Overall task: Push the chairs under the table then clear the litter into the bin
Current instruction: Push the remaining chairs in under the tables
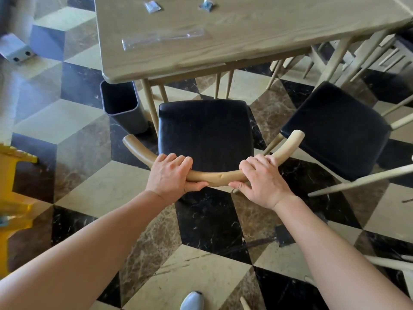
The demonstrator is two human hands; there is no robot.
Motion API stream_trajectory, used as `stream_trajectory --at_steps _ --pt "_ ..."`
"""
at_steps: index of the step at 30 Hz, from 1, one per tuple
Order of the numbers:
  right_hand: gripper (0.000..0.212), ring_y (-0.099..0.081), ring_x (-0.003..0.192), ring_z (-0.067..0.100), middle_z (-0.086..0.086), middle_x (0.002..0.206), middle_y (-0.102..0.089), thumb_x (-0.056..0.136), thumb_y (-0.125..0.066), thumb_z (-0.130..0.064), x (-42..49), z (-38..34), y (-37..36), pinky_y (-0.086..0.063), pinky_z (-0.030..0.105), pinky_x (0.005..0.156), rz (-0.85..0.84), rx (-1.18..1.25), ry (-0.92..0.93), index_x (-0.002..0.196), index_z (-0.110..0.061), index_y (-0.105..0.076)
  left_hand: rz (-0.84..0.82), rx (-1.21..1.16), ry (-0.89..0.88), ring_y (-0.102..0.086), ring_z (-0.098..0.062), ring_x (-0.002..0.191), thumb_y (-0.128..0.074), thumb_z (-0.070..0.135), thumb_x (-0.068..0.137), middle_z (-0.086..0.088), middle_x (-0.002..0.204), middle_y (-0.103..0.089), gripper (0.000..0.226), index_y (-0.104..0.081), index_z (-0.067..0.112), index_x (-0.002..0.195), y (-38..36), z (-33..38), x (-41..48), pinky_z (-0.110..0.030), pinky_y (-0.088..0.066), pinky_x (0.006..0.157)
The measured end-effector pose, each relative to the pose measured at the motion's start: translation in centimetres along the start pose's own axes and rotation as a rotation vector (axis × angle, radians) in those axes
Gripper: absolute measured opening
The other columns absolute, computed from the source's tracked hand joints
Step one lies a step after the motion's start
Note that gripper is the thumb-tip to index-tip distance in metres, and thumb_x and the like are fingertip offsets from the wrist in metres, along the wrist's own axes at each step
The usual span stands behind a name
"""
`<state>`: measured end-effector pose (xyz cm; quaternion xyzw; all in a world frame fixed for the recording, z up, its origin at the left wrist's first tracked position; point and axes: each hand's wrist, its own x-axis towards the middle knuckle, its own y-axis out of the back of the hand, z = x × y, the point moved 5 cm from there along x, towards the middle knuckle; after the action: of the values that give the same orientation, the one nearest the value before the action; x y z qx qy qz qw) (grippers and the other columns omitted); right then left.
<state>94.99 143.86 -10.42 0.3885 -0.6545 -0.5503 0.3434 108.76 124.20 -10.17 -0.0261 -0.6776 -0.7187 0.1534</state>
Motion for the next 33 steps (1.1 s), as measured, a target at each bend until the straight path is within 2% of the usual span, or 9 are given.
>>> stream_trajectory --at_steps 5,13,24,28,33 --pt "0.045 -0.053 0.098 0.025 0.002 0.103 -0.06 0.094 -0.043 -0.061 1.7 0.8 0.3 -0.037 0.053 0.1 -0.048 -0.001 0.019 0.105 -0.019 -0.056 -0.048 0.005 0.036 -0.052 -0.021 0.067 -0.036 0.084 0.082 0.005 0.069 -0.057 0.067 -0.049 0.018 0.078 -0.2 -0.6 1.6 -0.037 -0.04 0.072" --pt "0.05 -0.051 0.098 0.026 0.001 0.1 -0.06 0.093 -0.037 -0.063 5.2 3.9 0.7 -0.035 0.05 0.097 -0.03 0.011 0.089 0.101 -0.019 -0.059 -0.068 0.023 0.088 -0.053 -0.021 0.065 -0.037 0.086 0.079 0.006 0.068 -0.056 0.068 -0.046 0.018 0.076 -1.2 -1.1 5.4 -0.038 -0.038 0.069" --pt "0.043 -0.053 0.095 0.027 0.004 0.1 -0.062 0.092 -0.049 -0.059 13.0 10.4 1.8 -0.039 0.051 0.093 -0.045 0.041 0.219 0.1 -0.017 -0.057 -0.104 0.029 0.211 -0.052 -0.023 0.067 -0.037 0.082 0.083 0.003 0.07 -0.056 0.067 -0.051 0.017 0.077 -2.9 -1.5 12.0 -0.039 -0.039 0.071" --pt "0.047 -0.053 0.095 0.027 0.003 0.099 -0.061 0.092 -0.043 -0.062 15.4 11.3 1.7 -0.036 0.049 0.091 -0.035 0.027 0.229 0.097 -0.018 -0.056 -0.106 0.028 0.221 -0.055 -0.024 0.067 -0.039 0.082 0.082 0.003 0.071 -0.058 0.066 -0.052 0.017 0.078 -3.1 -2.7 13.9 -0.04 -0.042 0.071" --pt "0.048 -0.052 0.095 0.026 0.002 0.099 -0.062 0.092 -0.04 -0.062 17.5 11.1 1.5 -0.036 0.046 0.09 -0.041 0.046 0.226 0.097 -0.018 -0.06 -0.183 0.03 0.216 -0.054 -0.023 0.07 -0.023 0.087 0.086 0.004 0.076 -0.059 0.074 -0.052 0.019 0.082 -3.4 -4.8 15.0 -0.04 -0.044 0.074"
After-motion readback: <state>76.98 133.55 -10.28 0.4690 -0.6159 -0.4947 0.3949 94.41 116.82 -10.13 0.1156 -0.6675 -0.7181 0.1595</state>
